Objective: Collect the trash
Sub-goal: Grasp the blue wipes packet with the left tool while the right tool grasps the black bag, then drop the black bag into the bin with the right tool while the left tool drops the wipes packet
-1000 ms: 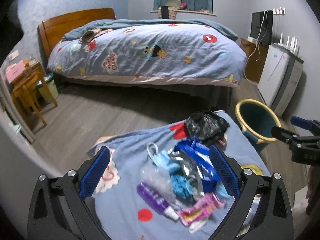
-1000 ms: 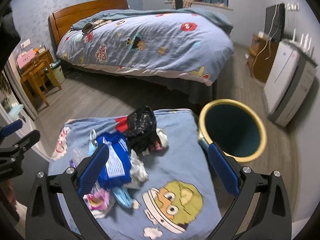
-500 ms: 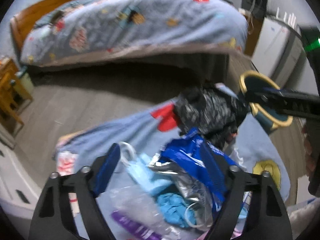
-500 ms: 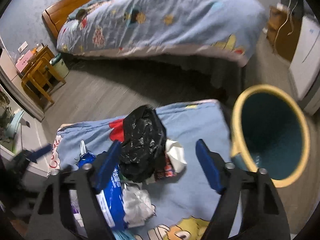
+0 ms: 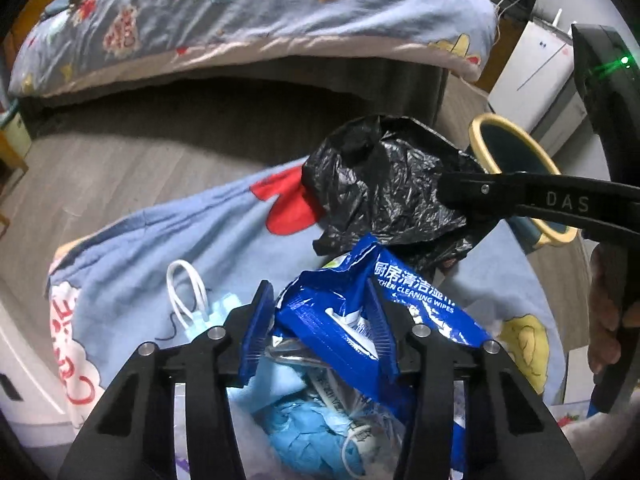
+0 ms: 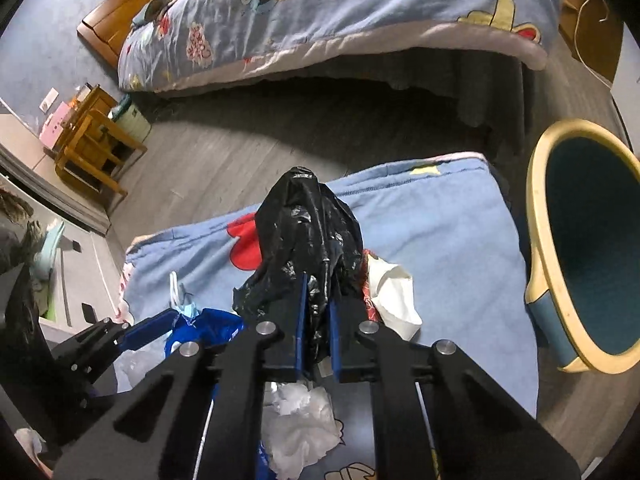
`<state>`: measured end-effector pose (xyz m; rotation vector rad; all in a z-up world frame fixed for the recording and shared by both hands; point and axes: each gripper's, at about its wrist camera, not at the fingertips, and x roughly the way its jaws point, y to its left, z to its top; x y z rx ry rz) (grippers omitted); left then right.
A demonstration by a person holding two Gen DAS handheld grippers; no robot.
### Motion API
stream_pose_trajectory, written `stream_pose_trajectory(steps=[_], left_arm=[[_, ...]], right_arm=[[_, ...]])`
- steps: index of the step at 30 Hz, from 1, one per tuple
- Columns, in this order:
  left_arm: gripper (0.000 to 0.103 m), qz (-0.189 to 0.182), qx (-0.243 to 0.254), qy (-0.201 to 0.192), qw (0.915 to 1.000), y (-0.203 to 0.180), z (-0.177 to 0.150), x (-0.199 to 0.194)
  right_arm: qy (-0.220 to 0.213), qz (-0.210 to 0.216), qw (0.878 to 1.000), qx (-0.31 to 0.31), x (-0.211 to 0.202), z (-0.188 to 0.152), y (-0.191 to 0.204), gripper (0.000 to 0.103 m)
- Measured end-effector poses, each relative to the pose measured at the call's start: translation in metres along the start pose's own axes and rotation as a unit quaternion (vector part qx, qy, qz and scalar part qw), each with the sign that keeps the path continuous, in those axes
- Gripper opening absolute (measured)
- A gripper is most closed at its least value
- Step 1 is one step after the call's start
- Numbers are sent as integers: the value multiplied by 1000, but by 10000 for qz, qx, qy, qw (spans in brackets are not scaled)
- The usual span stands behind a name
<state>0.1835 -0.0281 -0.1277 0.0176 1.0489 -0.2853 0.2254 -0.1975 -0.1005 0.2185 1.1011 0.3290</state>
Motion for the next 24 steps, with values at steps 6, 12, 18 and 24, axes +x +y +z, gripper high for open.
stream_pose_trajectory(steps=[6,12,18,24], left_arm=[[43,228,303,-495,9981,-14,7,-39],[34,508,588,-1233,9893,-29,20,-102],[28,568,658,-1791,9800,-49,42,-142],[26,431,990,-1851,9768,-102,77,-134]], right_arm=[[-420,67,9987,-284,-40,6,14,8],[-957,112,9950,-272,-93,14,13,8],[-1395,5,9901,-151,-131,25,-15,8],[-1728,-258,9842,298,-160,34,-76,8]])
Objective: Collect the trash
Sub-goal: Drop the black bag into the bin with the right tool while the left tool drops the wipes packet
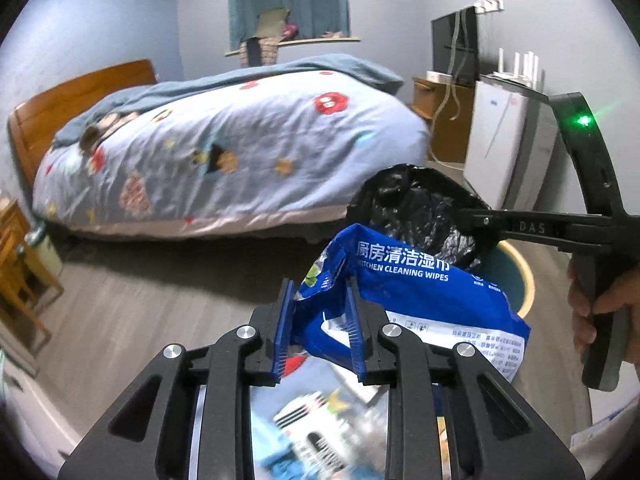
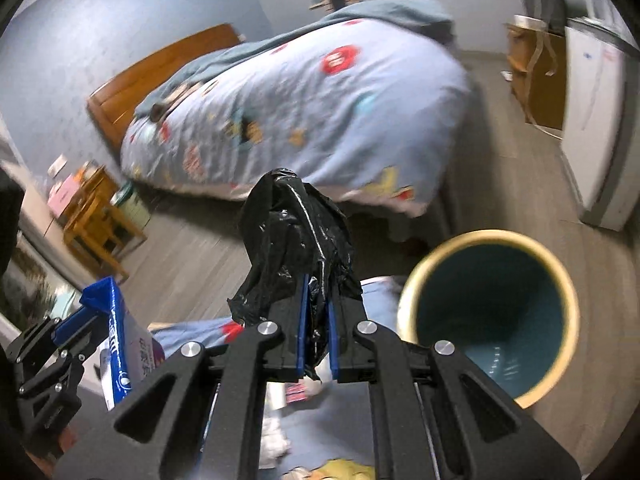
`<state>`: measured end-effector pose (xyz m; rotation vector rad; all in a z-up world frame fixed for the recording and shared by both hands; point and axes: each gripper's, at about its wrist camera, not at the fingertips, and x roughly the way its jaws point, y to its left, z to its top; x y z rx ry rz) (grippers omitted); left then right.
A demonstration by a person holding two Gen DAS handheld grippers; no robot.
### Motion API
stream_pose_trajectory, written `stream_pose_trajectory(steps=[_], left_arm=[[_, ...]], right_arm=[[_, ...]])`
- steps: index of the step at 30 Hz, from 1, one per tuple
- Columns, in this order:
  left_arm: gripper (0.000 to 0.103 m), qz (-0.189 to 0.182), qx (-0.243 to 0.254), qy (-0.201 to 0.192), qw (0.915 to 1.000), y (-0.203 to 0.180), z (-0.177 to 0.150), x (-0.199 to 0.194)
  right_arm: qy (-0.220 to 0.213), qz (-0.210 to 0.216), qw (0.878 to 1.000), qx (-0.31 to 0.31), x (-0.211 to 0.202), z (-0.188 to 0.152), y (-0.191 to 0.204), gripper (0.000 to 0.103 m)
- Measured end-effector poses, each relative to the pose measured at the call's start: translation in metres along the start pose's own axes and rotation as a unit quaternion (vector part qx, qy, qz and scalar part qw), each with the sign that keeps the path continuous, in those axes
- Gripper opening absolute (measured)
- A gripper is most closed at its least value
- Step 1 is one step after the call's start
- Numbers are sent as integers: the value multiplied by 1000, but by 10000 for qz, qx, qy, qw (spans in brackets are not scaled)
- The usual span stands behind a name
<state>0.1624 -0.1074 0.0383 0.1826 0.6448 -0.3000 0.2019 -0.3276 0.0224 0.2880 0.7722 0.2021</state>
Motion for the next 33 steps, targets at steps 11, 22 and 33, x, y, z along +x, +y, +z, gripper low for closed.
stream_pose_trajectory(steps=[11,22,33], left_arm=[[26,-350,298,386,9982,-95,33,99],[35,-309,737,839,9933,-169,29,179],[75,-377,602,729,9948,-165,25,165]], right_arm=[[-5,-1195,9912,572,-11,2,-137,8],[479,-1576,9786,1236,11,-30,-202,14],[335,-1486,9823,1091,9,-21,-191,58]])
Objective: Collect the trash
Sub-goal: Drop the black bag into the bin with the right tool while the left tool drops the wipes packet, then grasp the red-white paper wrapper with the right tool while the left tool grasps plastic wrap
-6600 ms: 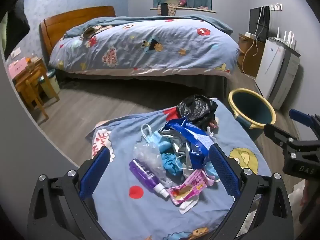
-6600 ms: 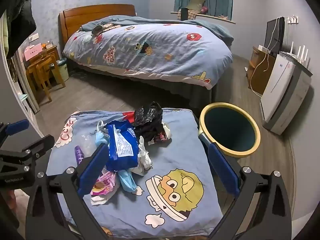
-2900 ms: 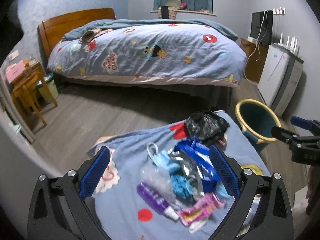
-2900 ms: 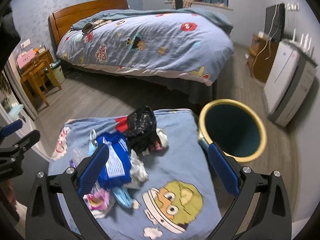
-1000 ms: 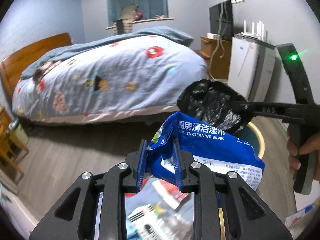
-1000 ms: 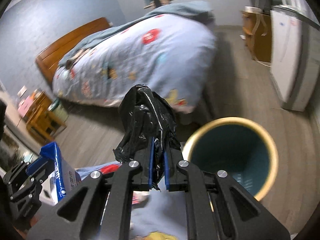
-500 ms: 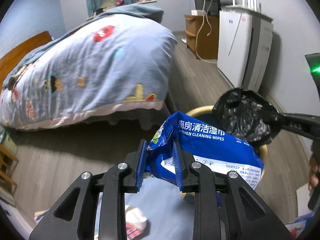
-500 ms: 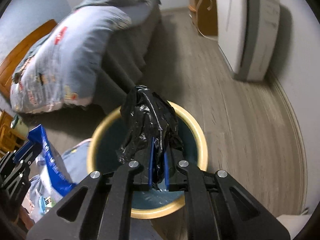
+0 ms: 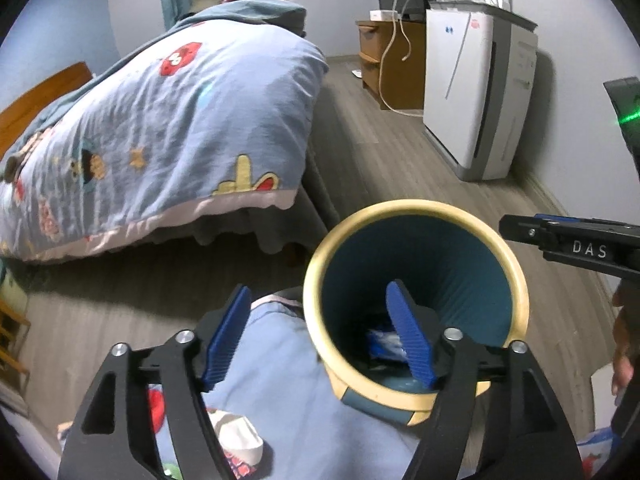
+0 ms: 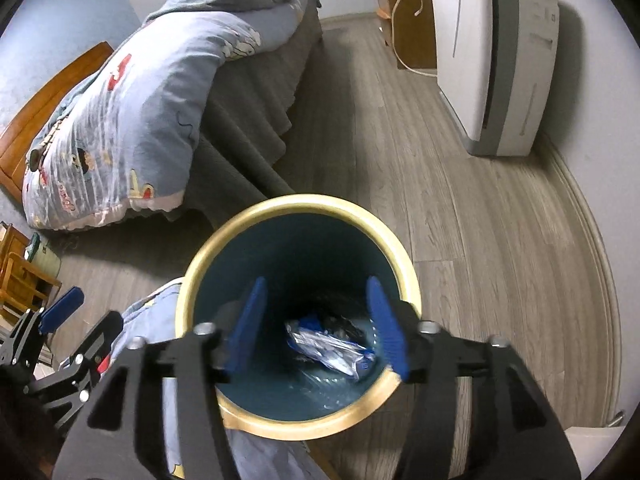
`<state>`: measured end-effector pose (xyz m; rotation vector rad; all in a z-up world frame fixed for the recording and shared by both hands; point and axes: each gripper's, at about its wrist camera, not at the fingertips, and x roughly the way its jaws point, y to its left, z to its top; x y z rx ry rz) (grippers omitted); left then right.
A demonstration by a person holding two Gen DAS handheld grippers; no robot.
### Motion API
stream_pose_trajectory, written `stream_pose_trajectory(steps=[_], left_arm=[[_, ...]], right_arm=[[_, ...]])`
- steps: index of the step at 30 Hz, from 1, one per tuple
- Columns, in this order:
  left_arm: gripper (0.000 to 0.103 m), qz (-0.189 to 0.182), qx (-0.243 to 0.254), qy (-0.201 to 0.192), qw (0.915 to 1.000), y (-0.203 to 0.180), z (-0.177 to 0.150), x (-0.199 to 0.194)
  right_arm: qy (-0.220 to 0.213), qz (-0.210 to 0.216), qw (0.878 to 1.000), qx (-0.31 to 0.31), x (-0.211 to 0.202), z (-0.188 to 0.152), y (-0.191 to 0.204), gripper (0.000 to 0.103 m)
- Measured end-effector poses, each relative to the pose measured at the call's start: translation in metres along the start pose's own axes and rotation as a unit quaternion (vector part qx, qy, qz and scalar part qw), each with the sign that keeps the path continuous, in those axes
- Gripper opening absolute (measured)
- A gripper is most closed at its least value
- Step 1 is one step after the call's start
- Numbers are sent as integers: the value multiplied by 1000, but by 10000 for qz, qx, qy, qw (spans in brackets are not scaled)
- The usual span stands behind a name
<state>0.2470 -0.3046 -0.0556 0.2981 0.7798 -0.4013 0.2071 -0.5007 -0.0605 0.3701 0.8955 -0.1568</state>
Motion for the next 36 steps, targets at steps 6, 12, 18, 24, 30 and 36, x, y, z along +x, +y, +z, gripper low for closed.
stream_pose_trajectory(steps=[6,12,18,24,30,36], left_arm=[[89,78,-156,-189,9997,19,-9,-32],[93,104,-233,-273,9993,37,-26,-68],[95,90,-481,-373,9981,73,-51,-116],[95,359,-722,-408,9959,129,-86,-160],[96,819,-1133,-305,9897,192,-127,-184],[96,1105,-1557,17,9816,240,-175,-175]], right_arm=[[-229,8,9994,-246,-17,0,17,85],[-370,8,9978,-542,-38,-8,44,97],[-408,87,9953,-873,-61,-25,85,97],[-353,488,9926,-1057,-78,-49,132,97],[-236,648,9888,-1322,-76,-73,178,97],[-88,581,9807,-1864,-52,-91,219,97]])
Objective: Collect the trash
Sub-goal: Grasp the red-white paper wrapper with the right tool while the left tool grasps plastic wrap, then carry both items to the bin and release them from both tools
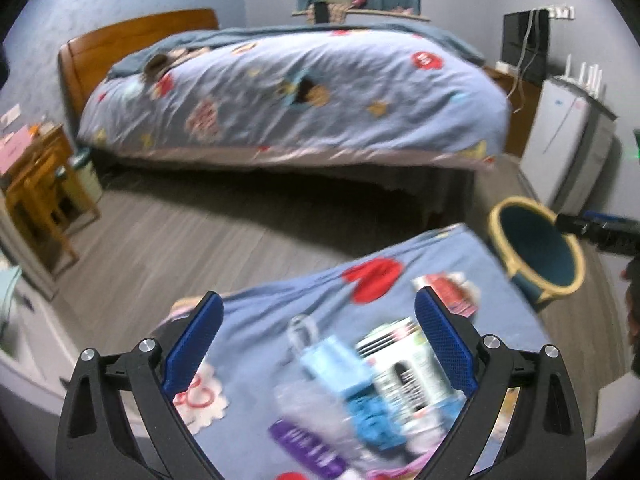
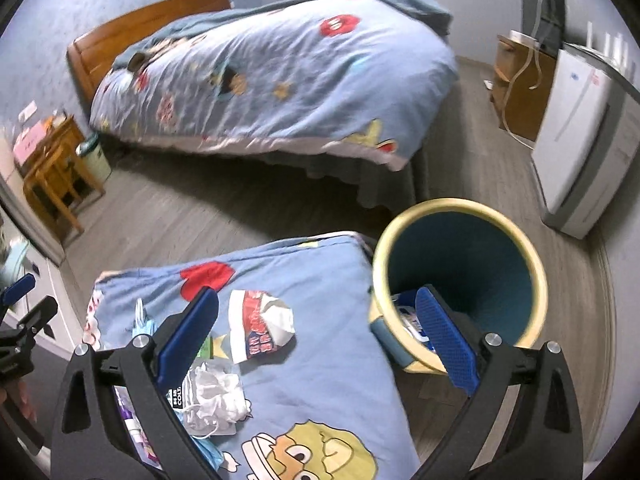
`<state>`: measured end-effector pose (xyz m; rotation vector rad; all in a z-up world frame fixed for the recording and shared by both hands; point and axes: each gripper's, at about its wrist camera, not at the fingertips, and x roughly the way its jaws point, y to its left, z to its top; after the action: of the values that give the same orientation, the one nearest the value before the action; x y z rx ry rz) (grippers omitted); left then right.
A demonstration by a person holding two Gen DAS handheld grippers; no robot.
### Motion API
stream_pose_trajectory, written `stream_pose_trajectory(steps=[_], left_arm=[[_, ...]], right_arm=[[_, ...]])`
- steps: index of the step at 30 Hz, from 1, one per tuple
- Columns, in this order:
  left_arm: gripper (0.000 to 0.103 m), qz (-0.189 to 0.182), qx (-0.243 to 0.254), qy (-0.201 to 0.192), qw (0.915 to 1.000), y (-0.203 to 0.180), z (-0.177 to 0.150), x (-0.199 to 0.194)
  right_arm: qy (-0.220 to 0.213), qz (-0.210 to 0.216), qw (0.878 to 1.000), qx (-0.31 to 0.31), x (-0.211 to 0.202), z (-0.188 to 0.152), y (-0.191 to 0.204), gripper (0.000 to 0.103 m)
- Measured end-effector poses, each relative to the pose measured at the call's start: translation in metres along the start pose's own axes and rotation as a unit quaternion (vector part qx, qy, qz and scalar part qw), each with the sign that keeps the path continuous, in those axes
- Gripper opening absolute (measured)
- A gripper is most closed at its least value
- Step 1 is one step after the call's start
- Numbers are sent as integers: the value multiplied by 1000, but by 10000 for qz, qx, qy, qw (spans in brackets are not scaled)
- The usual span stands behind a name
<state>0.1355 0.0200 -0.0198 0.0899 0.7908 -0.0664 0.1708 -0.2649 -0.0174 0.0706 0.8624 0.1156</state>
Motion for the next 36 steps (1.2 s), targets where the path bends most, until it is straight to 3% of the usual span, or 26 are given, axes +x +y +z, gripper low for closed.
stream_pose_trajectory(steps=[6,16,21,26,29,32,36], left_arm=[[96,13,-270,535,9982,26,-32,26],[93,-241,-234,1052,9939,23,-68,53],[67,-484,-272,1445,9880,19,-76,68],[33,-599,-198,1632,9846,16,-81,75],[17,-623,-120,1669,9839,14,-82,75],[10,-585,-21,1654,9845,12,-80,74],[6,-512,4,1464,9879,13,-71,67]], right_arm=[[290,90,9995,6,35,-5,18,97],[768,-149,9968,-133,88,-14,28,96],[1123,-4,9931,-325,115,-24,36,75],[1435,82,9886,-449,135,-33,43,38],[1559,85,9855,-659,141,-37,50,22],[1590,57,9843,-766,141,-39,53,15],[1503,18,9861,-712,136,-35,51,12]])
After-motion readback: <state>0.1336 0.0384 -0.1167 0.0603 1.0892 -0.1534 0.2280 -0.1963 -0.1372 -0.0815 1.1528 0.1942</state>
